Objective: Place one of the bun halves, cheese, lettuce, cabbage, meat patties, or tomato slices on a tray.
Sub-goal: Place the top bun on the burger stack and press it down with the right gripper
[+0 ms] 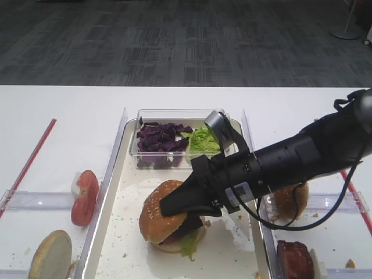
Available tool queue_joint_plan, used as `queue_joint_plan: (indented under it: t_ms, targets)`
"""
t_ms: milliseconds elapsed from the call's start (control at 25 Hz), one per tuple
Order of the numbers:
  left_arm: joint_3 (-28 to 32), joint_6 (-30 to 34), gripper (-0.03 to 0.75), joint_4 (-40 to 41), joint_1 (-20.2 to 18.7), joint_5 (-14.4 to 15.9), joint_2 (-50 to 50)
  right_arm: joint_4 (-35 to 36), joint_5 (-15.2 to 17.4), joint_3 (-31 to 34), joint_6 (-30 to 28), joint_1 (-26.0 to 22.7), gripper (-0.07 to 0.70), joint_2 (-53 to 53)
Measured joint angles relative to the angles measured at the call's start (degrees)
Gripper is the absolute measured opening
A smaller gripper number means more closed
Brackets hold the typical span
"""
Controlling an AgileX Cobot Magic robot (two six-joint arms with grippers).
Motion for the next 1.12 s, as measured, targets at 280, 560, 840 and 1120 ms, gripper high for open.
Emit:
queue_joint_plan:
  t_ms: [280, 560, 840, 1120]
  targets:
    - [0.0, 0.0, 0.509, 0.0, 0.0, 0.0, 0.0, -1.5, 0.0, 0.0, 0.7, -2.6, 0.132, 0.0]
    - [0.0, 0.0, 0.509, 0.0, 0.0, 0.0, 0.0, -3.8, 0.0, 0.0, 1.2, -4.0, 0.131, 0.0]
    - [0.0, 0.0, 0.510, 0.0, 0.0, 0.0, 0.0, -3.3, 0.0, 0.0, 1.2, -4.0, 0.131, 0.0]
    - [0.0, 0.0, 0.510, 0.0, 0.0, 0.0, 0.0, -3.3, 0.0, 0.0, 1.2, -4.0, 0.131, 0.0]
